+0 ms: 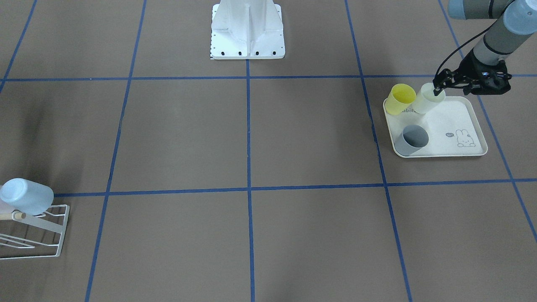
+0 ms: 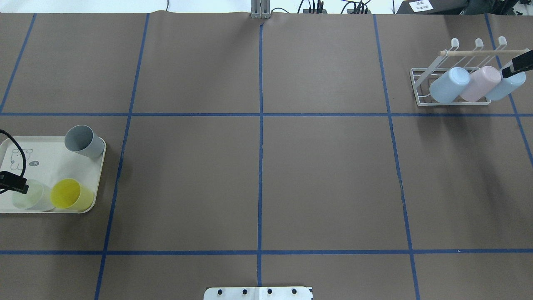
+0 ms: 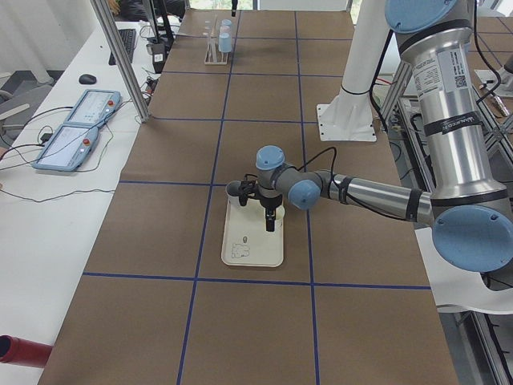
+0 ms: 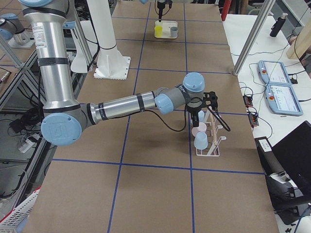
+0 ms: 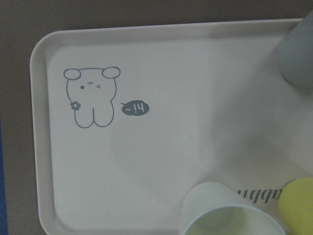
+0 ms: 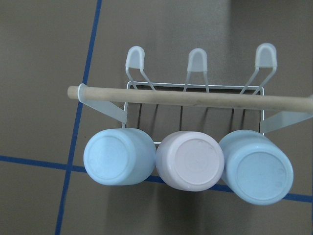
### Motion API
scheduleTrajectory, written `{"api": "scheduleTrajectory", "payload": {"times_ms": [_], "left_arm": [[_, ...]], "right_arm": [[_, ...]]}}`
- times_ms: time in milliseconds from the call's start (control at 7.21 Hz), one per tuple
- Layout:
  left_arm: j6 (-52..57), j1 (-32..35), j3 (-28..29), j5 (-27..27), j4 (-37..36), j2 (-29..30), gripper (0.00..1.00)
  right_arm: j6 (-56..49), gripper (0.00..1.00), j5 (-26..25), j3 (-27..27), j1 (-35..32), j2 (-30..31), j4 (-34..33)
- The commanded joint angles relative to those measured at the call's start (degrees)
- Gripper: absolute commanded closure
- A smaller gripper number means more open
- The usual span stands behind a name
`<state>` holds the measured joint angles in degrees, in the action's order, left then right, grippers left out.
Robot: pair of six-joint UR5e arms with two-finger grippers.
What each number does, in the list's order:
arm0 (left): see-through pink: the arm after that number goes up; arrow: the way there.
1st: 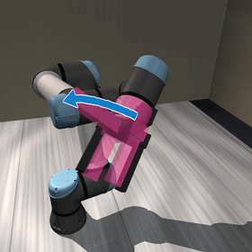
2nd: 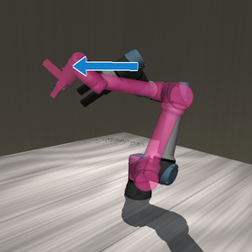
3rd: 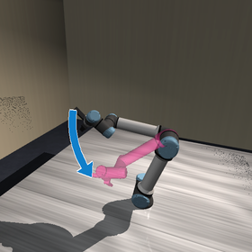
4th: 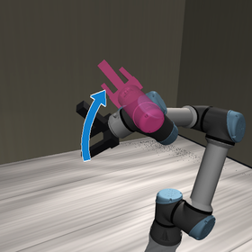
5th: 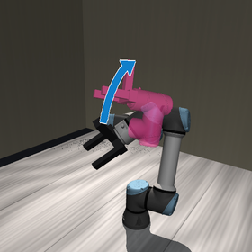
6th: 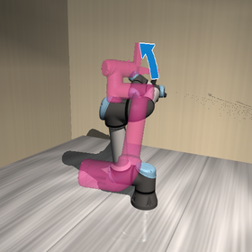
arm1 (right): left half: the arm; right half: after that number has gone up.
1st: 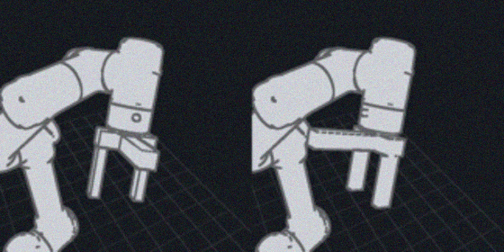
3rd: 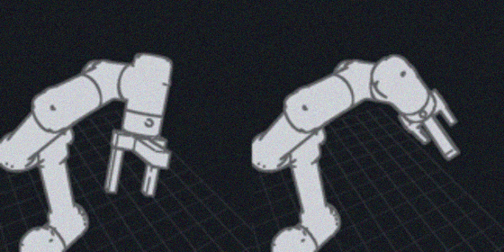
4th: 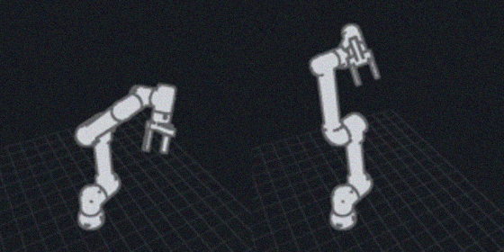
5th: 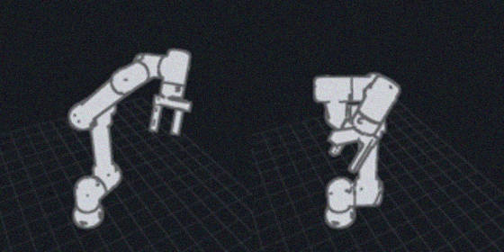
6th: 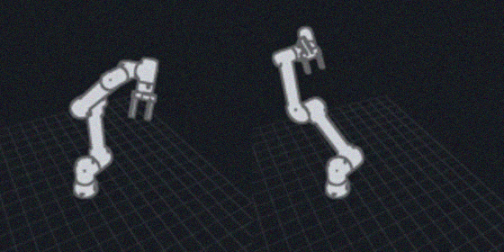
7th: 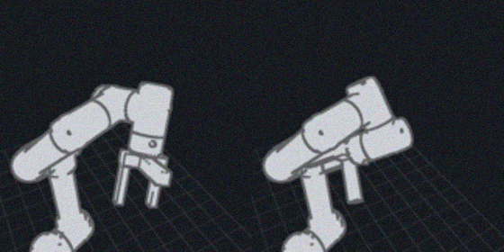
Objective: Transfer IKEA cup to right arm and place on rack
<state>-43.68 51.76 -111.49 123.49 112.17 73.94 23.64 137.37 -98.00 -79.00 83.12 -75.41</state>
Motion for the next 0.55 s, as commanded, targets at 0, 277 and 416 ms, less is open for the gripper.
{"api": "scheduleTrajectory", "payload": {"times_ms": [0,277,416], "left_arm": [[0.0,-1.1,0.9,0.1,0.2,0.4,0.02],[0.0,-1.7,1.7,0.1,0.2,0.7,0.31],[0.3,-1.7,2.9,0.1,0.4,0.8,0.57]], "right_arm": [[0.0,0.02,0.0,0.1,0.1,0.0,-0.1],[0.0,0.02,0.1,0.1,0.1,0.0,-0.1],[0.0,0.02,0.2,0.1,0.1,0.0,-0.1]]}}
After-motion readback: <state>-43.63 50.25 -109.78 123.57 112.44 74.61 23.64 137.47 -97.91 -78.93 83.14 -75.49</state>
